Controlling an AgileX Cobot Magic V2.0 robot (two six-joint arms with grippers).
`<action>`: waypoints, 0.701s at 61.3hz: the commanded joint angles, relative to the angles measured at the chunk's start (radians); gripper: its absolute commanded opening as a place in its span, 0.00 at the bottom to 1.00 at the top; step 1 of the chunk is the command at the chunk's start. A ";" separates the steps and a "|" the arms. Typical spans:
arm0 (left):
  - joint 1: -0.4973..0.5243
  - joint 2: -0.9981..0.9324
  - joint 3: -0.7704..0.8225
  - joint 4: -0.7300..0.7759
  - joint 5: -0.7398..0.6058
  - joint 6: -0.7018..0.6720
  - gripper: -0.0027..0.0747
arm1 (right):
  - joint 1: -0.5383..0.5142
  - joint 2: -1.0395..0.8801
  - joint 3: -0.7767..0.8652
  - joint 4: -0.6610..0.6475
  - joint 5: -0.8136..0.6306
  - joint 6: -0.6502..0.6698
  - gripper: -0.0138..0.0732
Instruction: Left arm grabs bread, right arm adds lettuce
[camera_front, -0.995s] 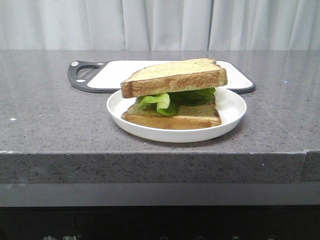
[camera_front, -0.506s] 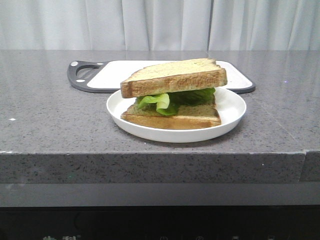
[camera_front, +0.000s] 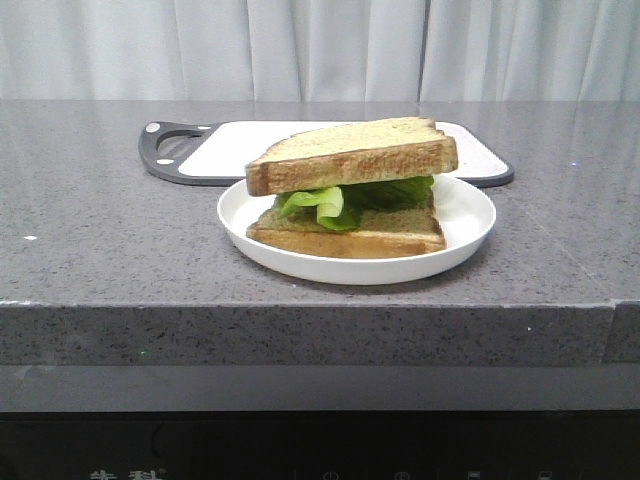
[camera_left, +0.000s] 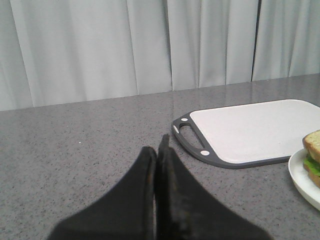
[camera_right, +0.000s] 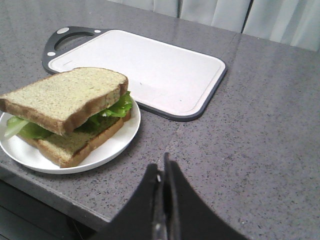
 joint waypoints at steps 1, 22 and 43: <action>0.039 -0.060 0.036 -0.001 -0.079 -0.021 0.01 | -0.006 0.006 -0.024 0.002 -0.082 -0.004 0.10; 0.225 -0.261 0.241 -0.043 -0.083 -0.021 0.01 | -0.006 0.006 -0.024 0.002 -0.082 -0.004 0.10; 0.230 -0.261 0.287 -0.043 -0.056 -0.021 0.01 | -0.006 0.006 -0.024 0.002 -0.081 -0.004 0.10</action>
